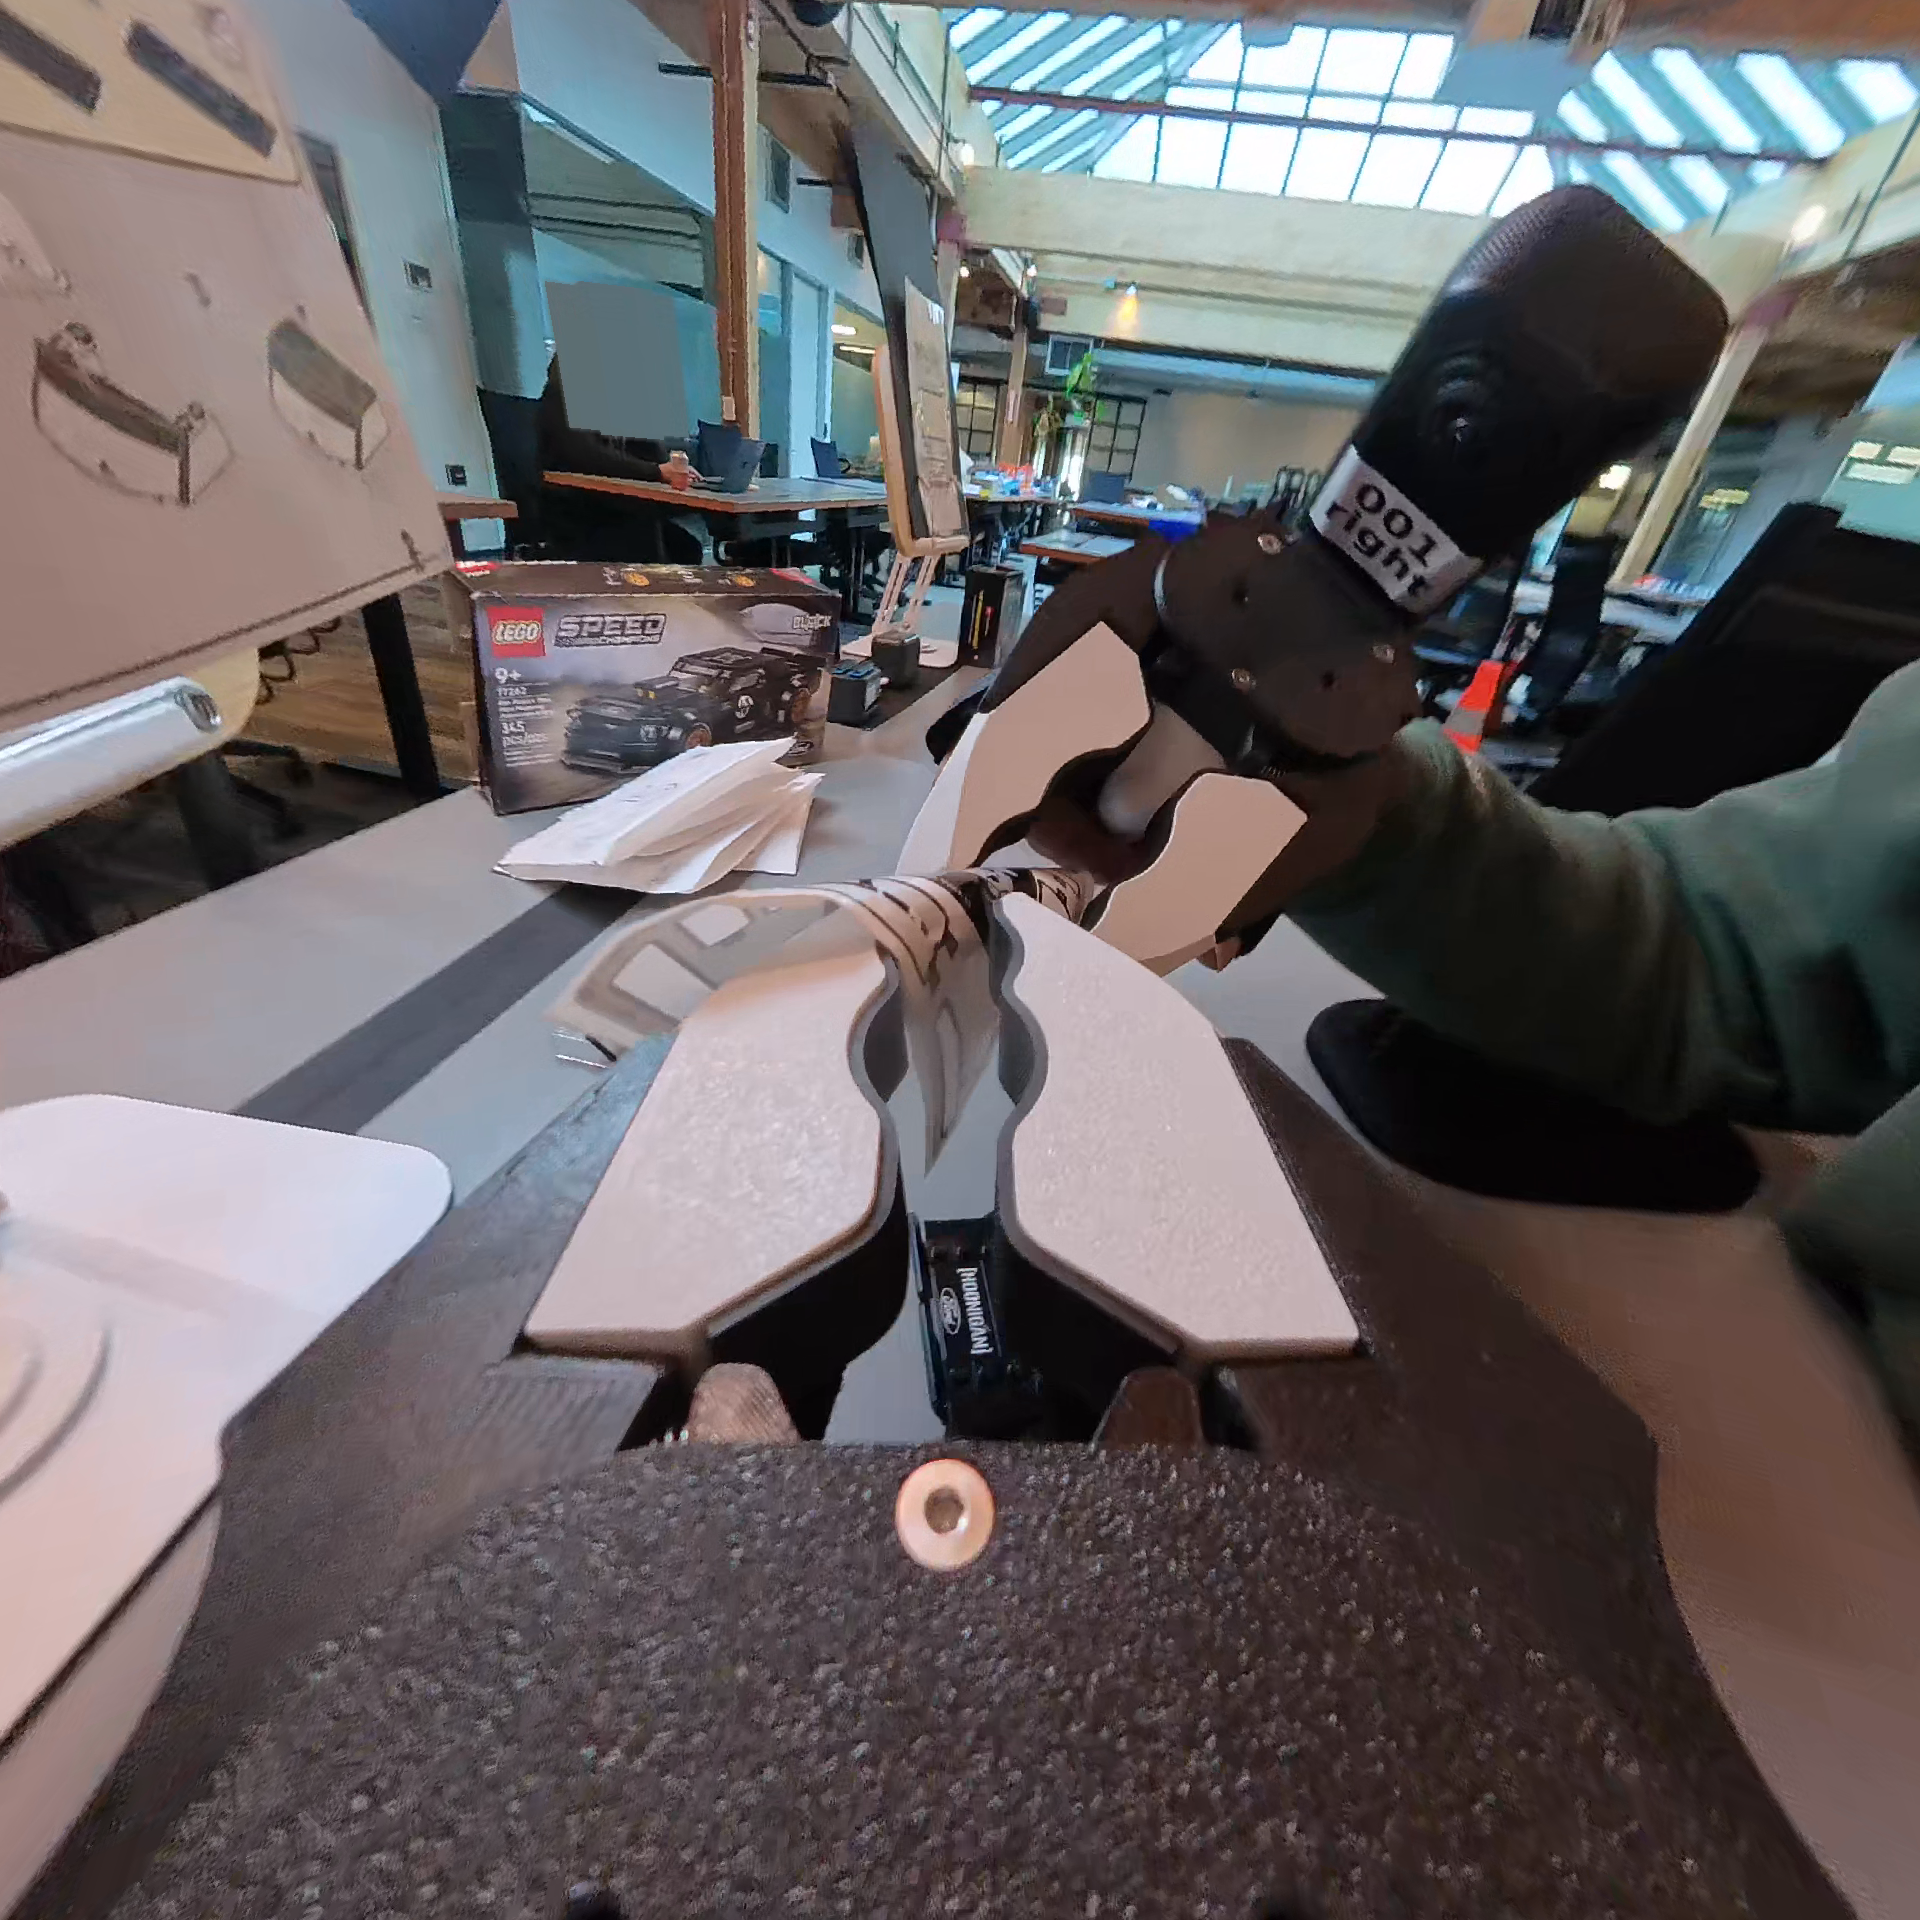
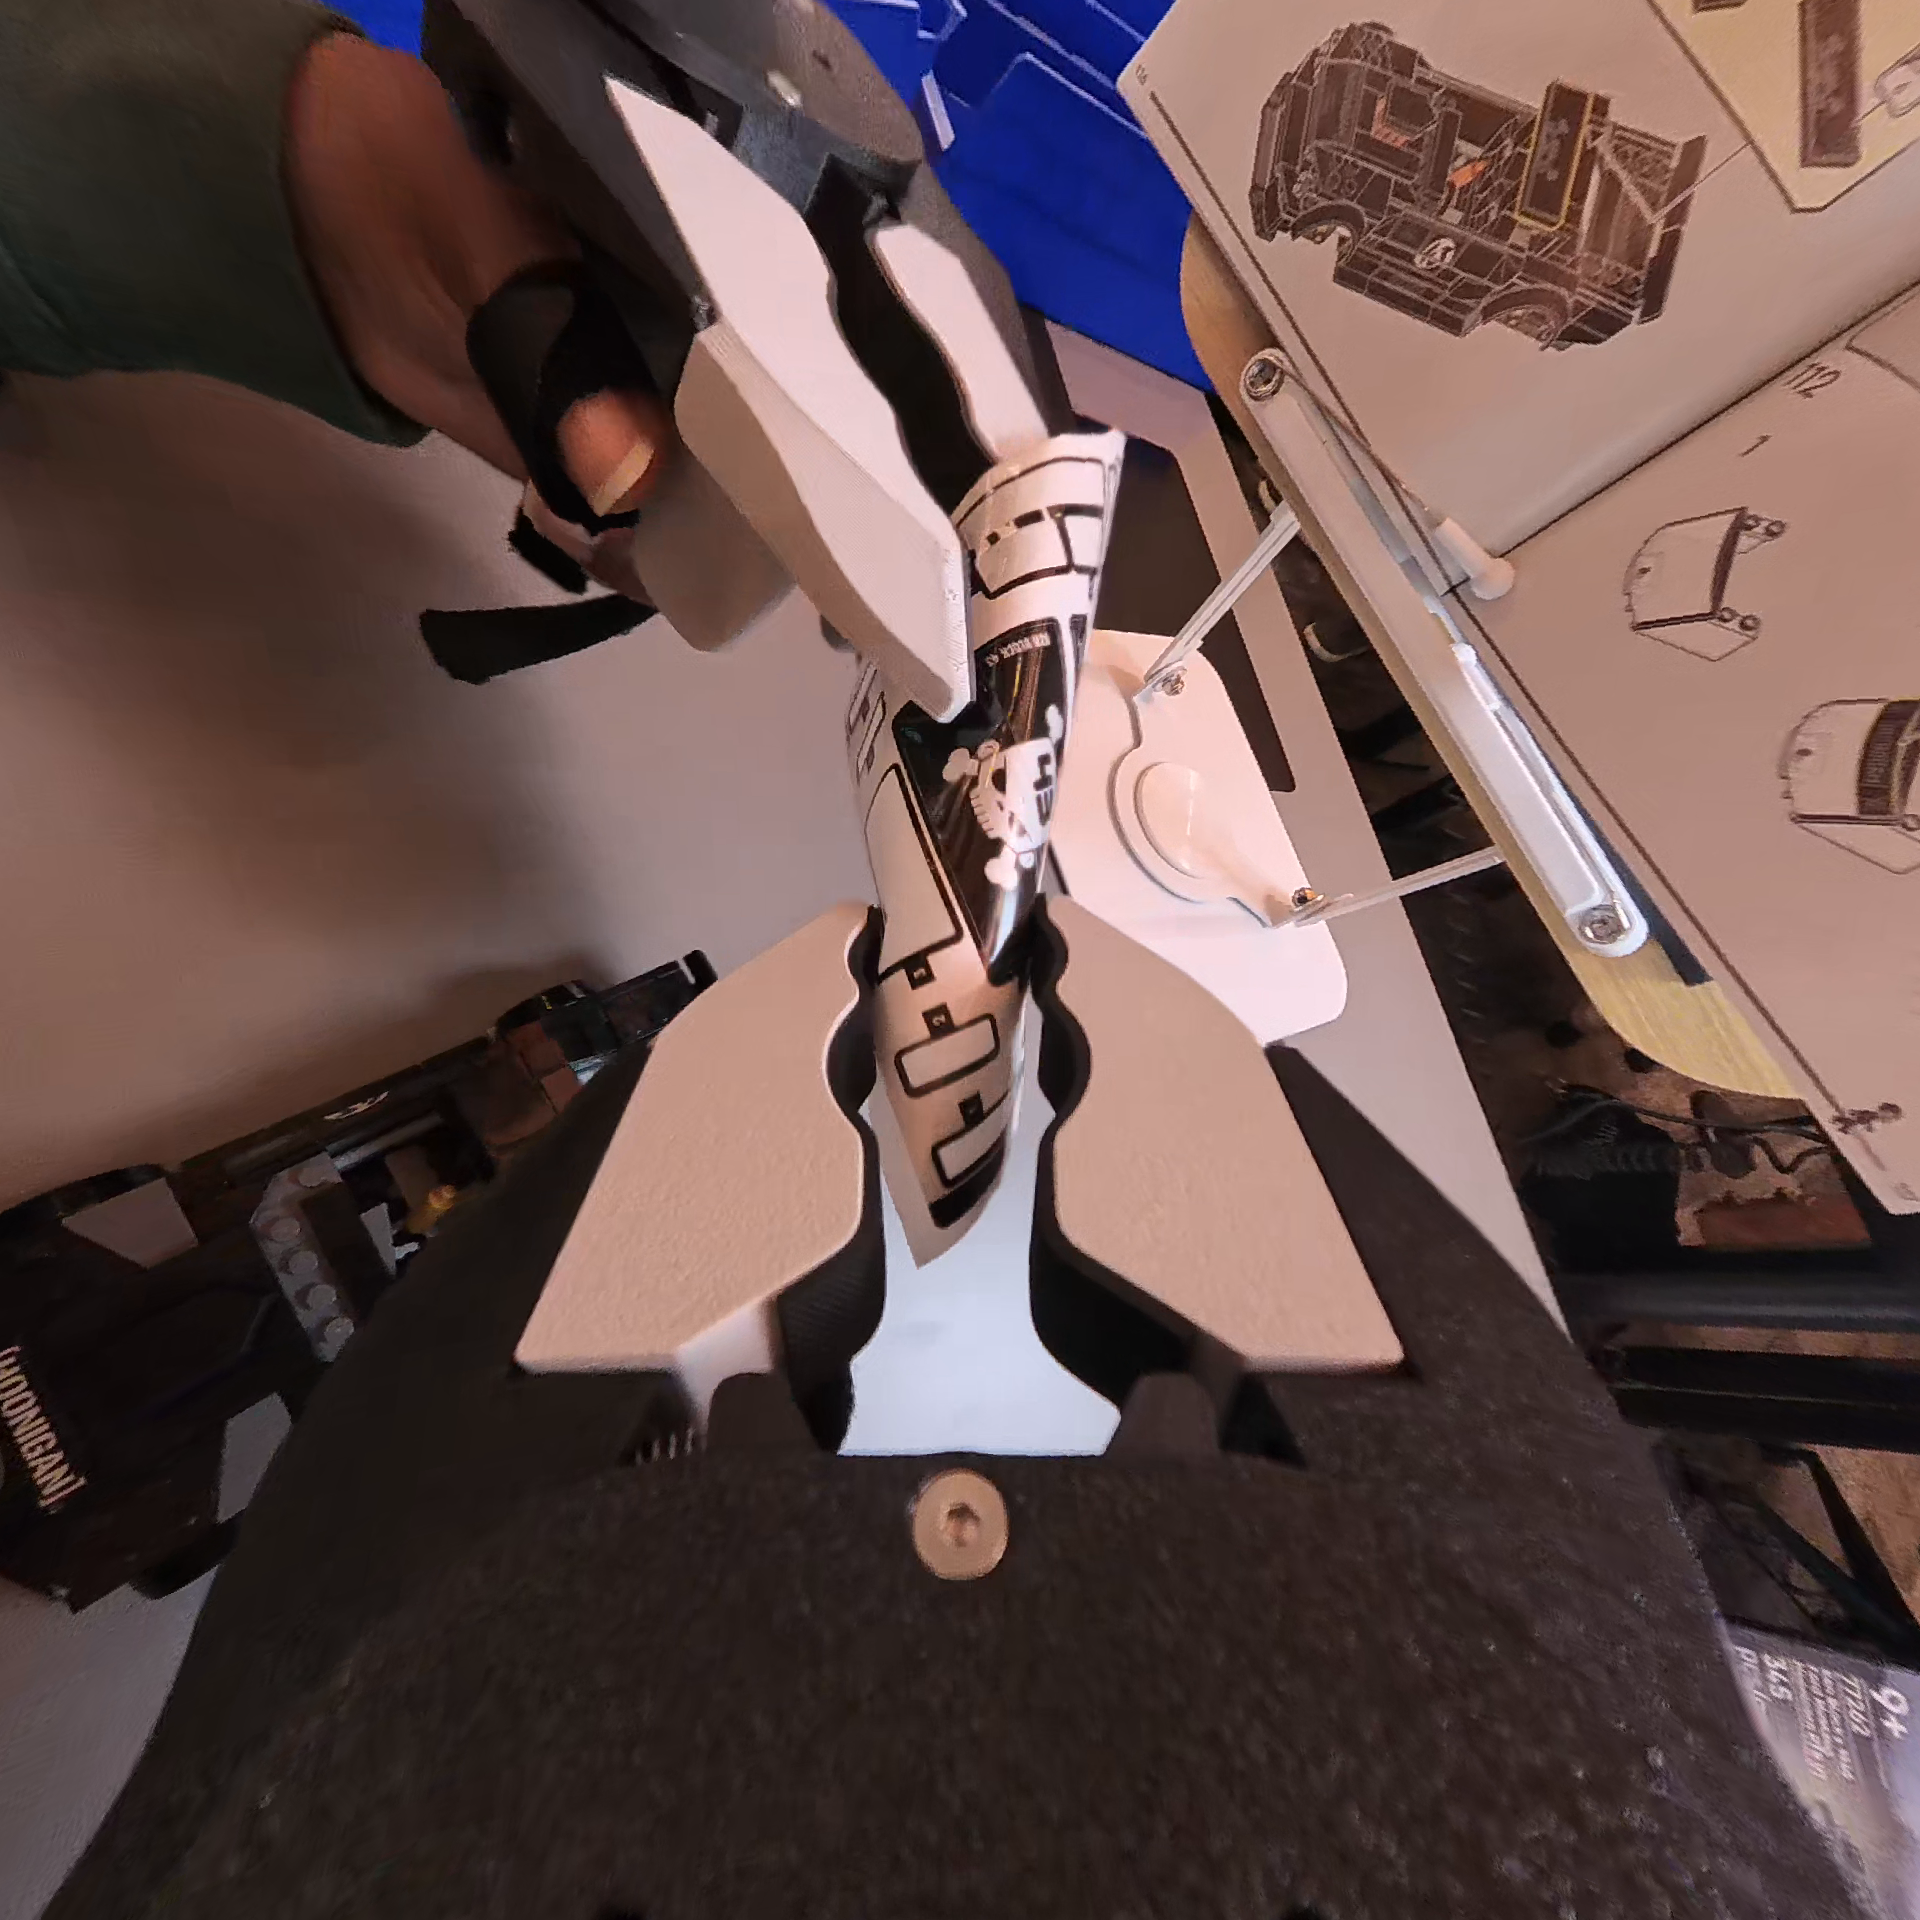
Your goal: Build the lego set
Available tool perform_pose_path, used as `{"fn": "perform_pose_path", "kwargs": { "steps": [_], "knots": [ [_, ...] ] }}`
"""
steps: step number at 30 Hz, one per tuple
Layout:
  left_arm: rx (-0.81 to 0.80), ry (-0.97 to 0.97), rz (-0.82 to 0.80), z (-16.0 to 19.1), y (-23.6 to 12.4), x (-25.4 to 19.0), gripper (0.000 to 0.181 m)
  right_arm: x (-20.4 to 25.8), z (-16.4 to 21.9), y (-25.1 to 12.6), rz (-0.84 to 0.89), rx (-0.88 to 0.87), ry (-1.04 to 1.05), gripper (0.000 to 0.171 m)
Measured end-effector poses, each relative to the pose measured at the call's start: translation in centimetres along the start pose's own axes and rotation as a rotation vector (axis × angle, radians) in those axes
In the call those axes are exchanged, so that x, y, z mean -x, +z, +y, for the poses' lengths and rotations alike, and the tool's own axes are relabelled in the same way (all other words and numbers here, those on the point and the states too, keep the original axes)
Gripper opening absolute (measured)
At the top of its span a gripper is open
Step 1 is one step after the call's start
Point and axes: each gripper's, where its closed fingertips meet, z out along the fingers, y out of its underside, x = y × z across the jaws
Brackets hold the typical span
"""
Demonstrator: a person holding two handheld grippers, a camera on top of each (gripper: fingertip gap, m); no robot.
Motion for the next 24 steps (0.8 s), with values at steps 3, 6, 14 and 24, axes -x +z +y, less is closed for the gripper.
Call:
{"fn": "perform_pose_path", "kwargs": {
  "steps": [3, 6, 14, 24],
  "knots": [
    [0.024, 0.085, -0.018, 0.1, 0.1, -0.3, 0.012, 0.3, 0.1, 0.0, -0.031, 0.002, 0.015, 0.025],
    [0.069, 0.164, -0.047, 0.4, 0.2, -0.3, 0.012, 0.6, 0.3, -0.1, -0.065, 0.001, 0.037, 0.025],
    [0.111, 0.206, -0.051, 1.0, 0.3, -0.4, 0.007, 0.5, 0.7, -0.2, -0.081, -0.002, 0.065, 0.023],
    [0.149, 0.219, -0.01, 1.7, 0.3, -0.9, 0.0, 0.5, 0.2, -1.1, -0.108, -0.035, 0.077, 0.03]
  ]
}}
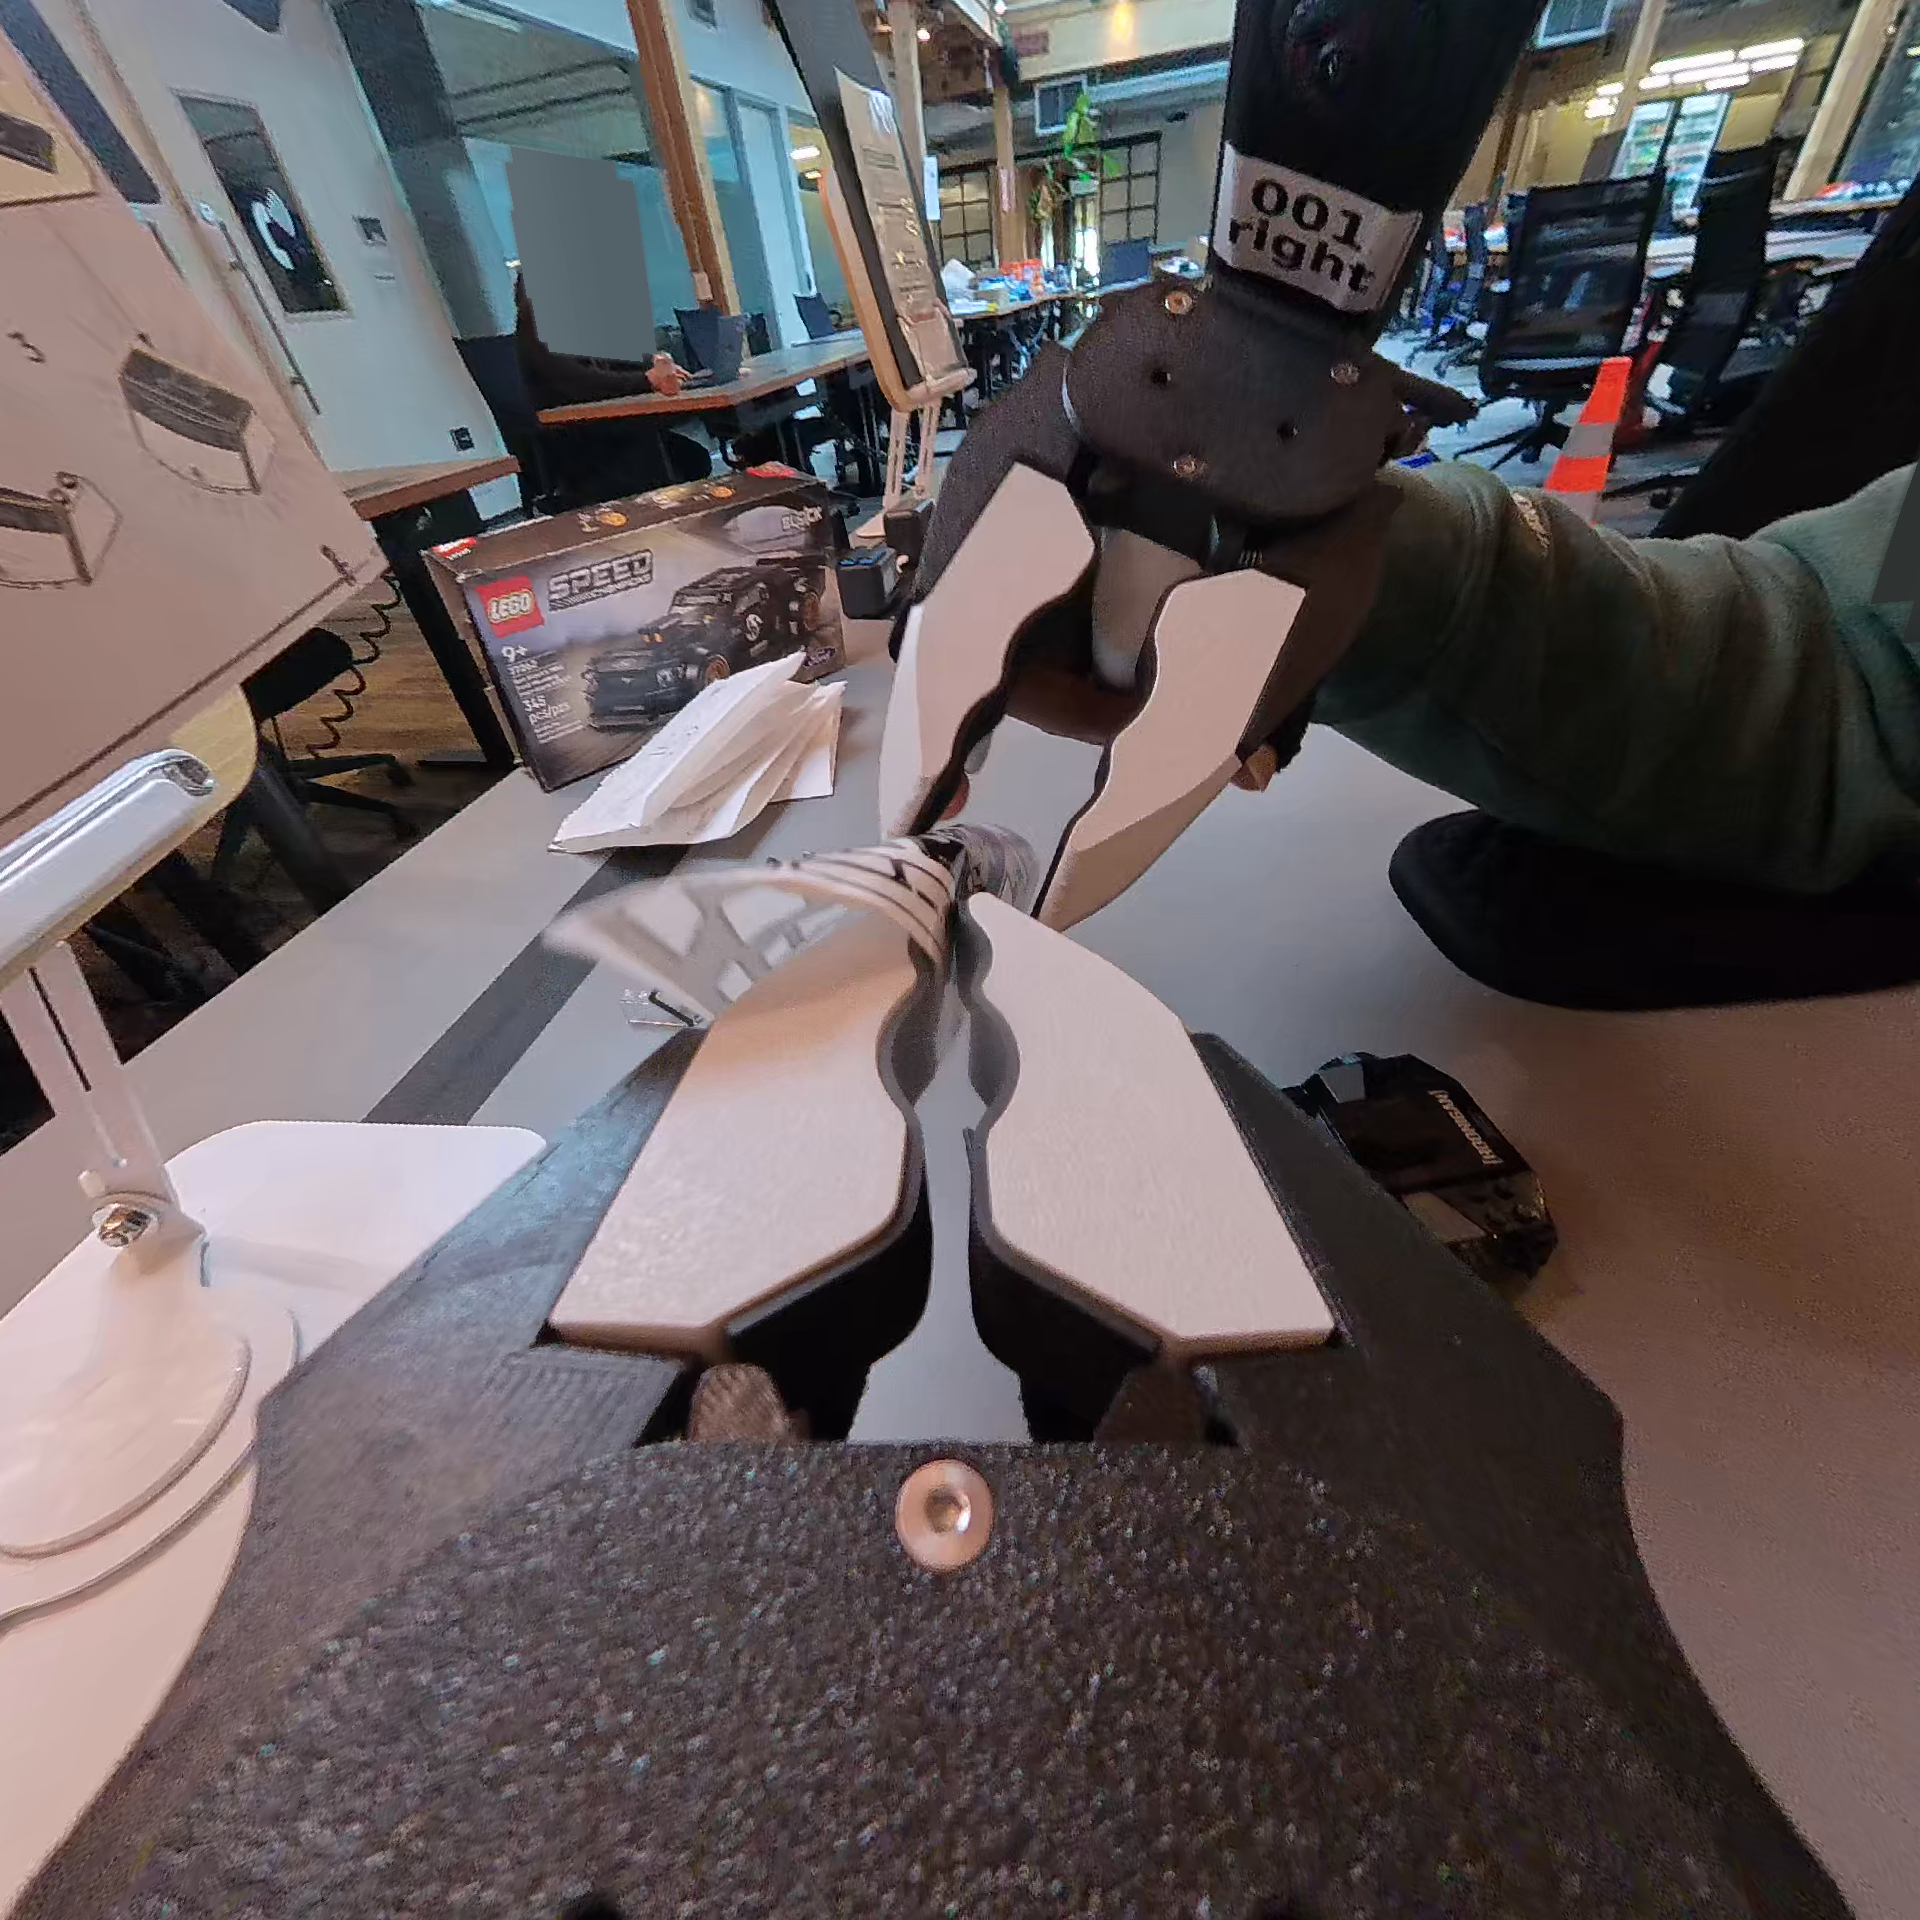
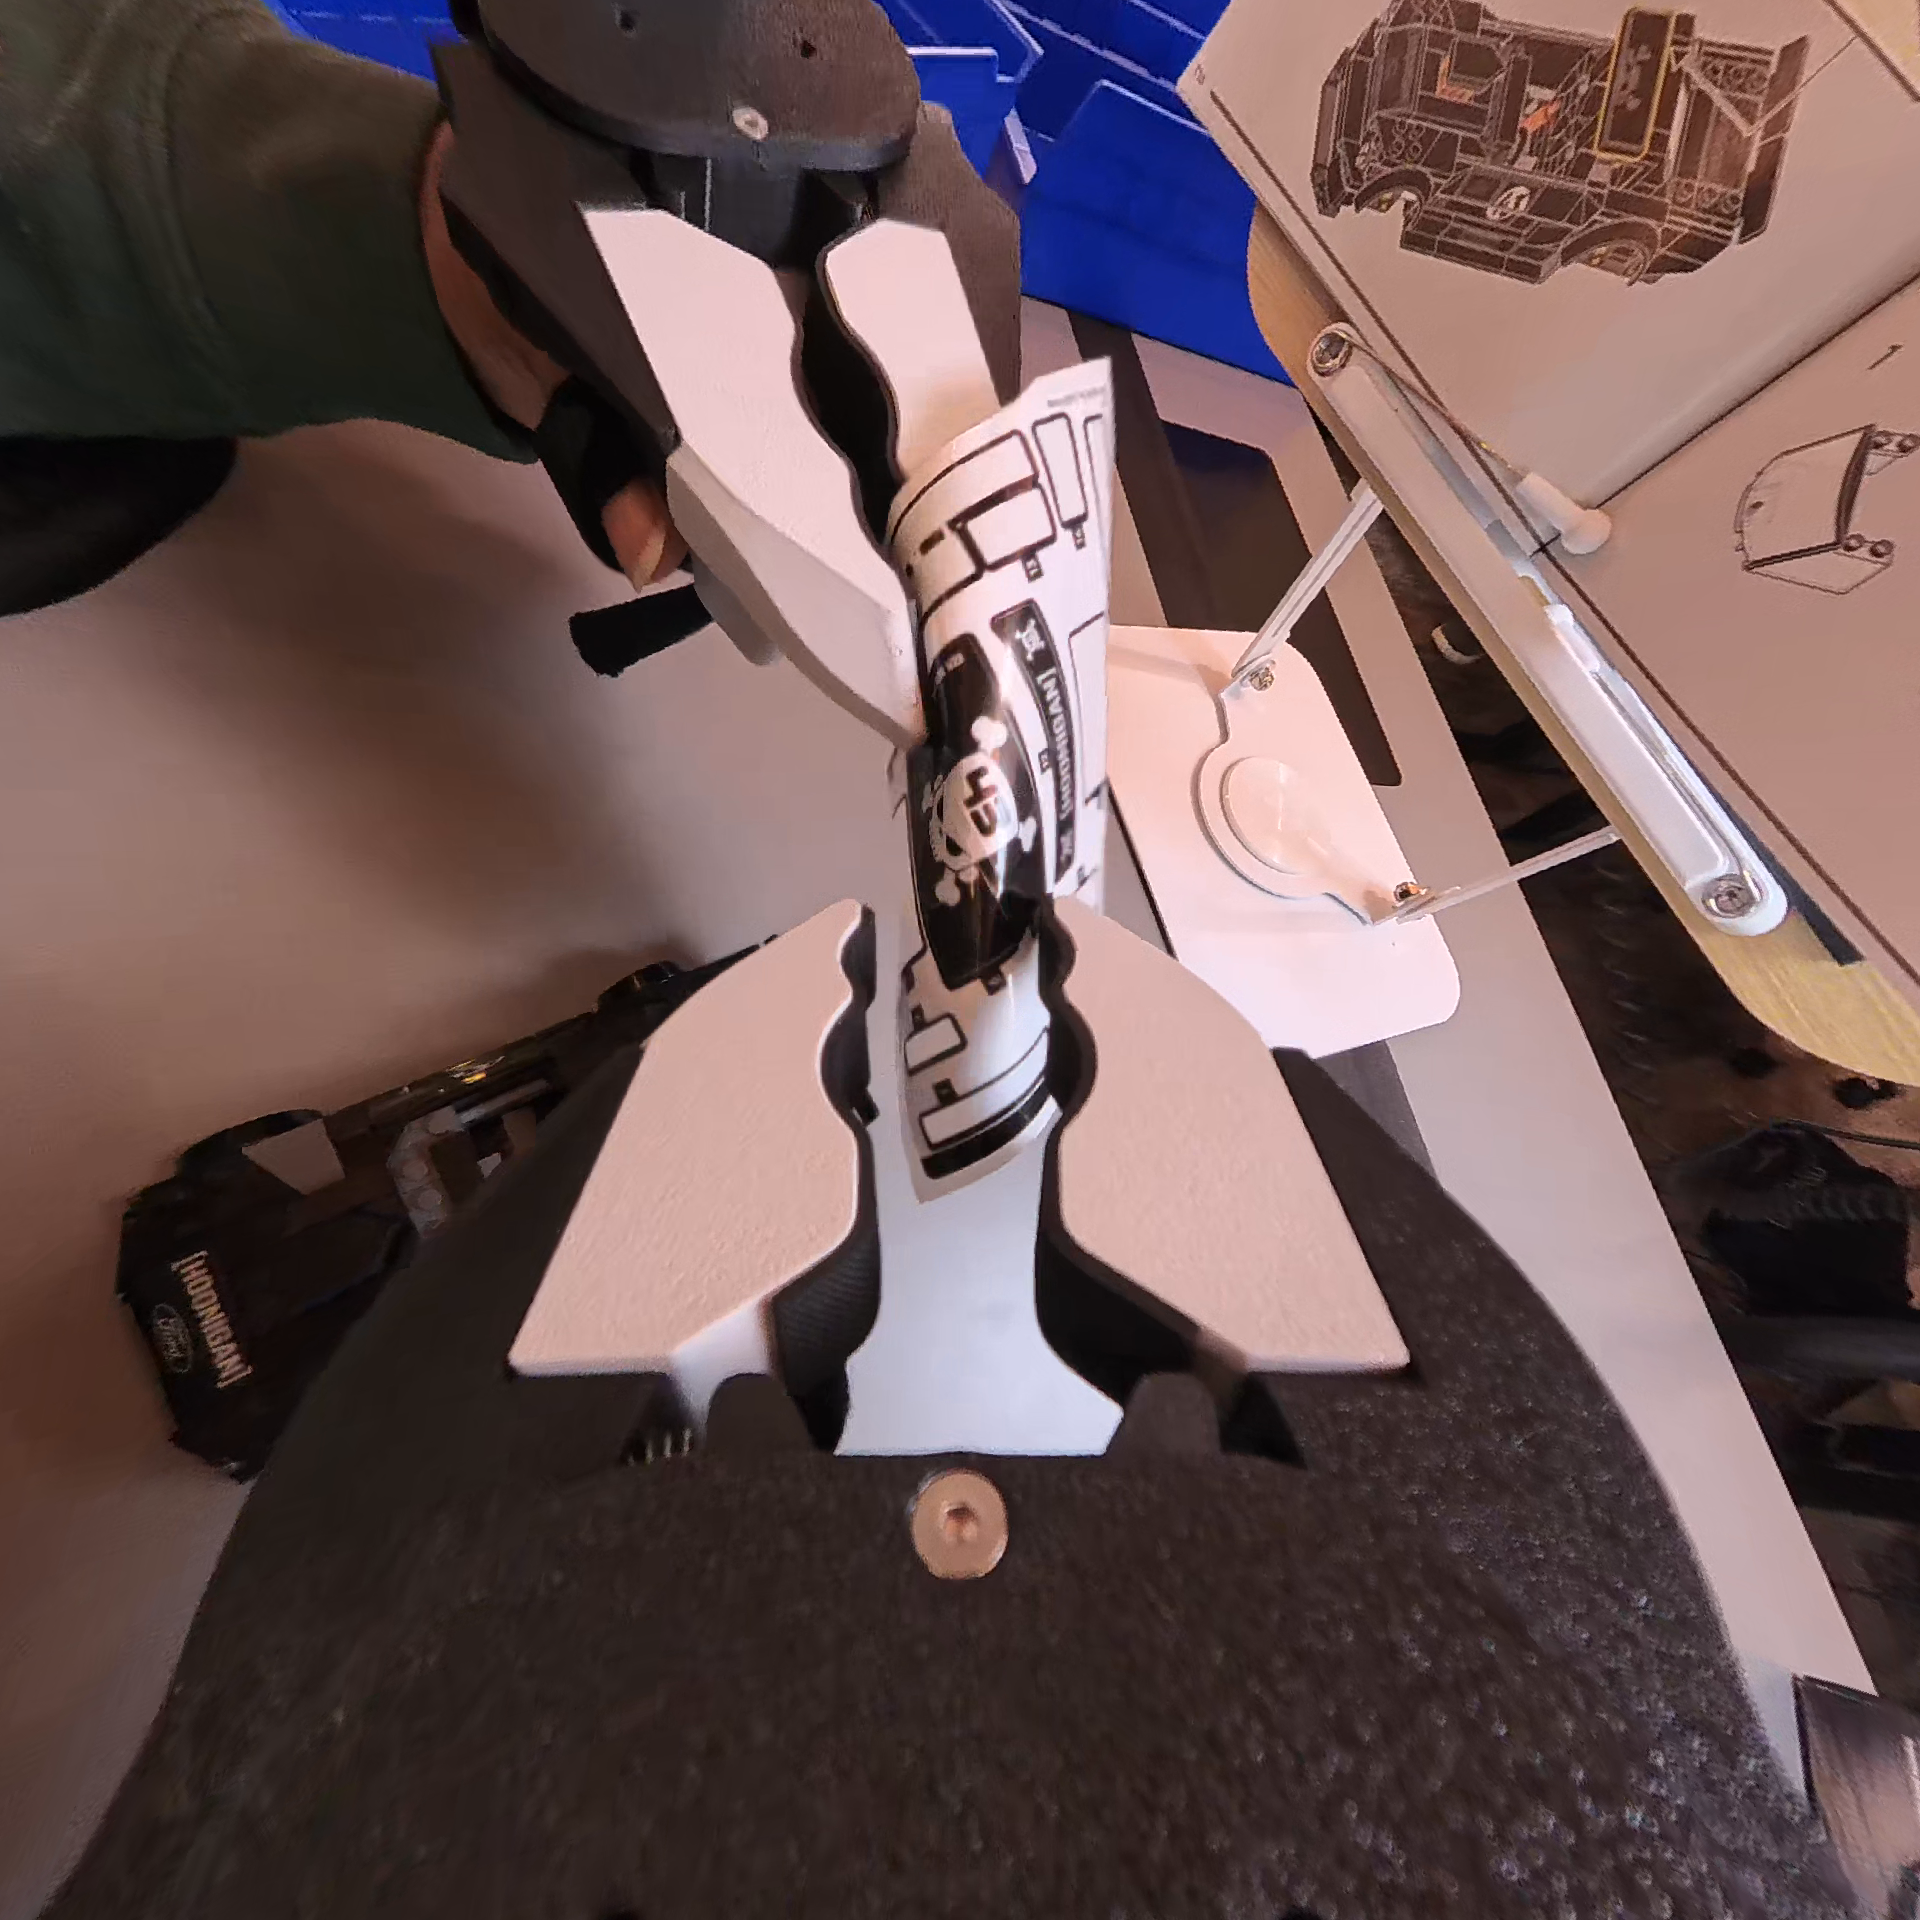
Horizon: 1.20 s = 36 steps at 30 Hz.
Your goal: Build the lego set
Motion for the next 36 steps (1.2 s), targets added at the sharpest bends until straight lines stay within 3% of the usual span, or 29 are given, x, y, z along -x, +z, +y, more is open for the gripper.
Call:
{"fn": "perform_pose_path", "kwargs": {
  "steps": [14, 16, 20, 28, 36],
  "knots": [
    [0.079, 0.009, 0.123, 1.2, 0.4, -2.1, 0.001, 1.7, -1.2, 0.9, 0.027, 0.021, -0.186, 0.04],
    [0.081, 0.018, 0.146, 1.3, 0.4, -2.5, 0.001, 2.4, -1.1, 1.2, -0.008, 0.022, -0.185, 0.03],
    [0.083, 0.052, 0.147, 1.2, 0.3, -2.7, 0.003, 2.7, -0.7, 0.9, -0.063, 0.01, -0.14, 0.013],
    [0.057, 0.09, 0.126, 0.2, 0.1, -2.7, 0.001, 2.8, -1.7, 0.0, -0.193, -0.1, 0.082, 0.014],
    [0.036, -0.052, 0.073, -0.2, -0.1, -1.0, 0.001, 0.1, -2.5, -0.5, 0.029, -0.134, -0.02, 0.021]
  ]
}}
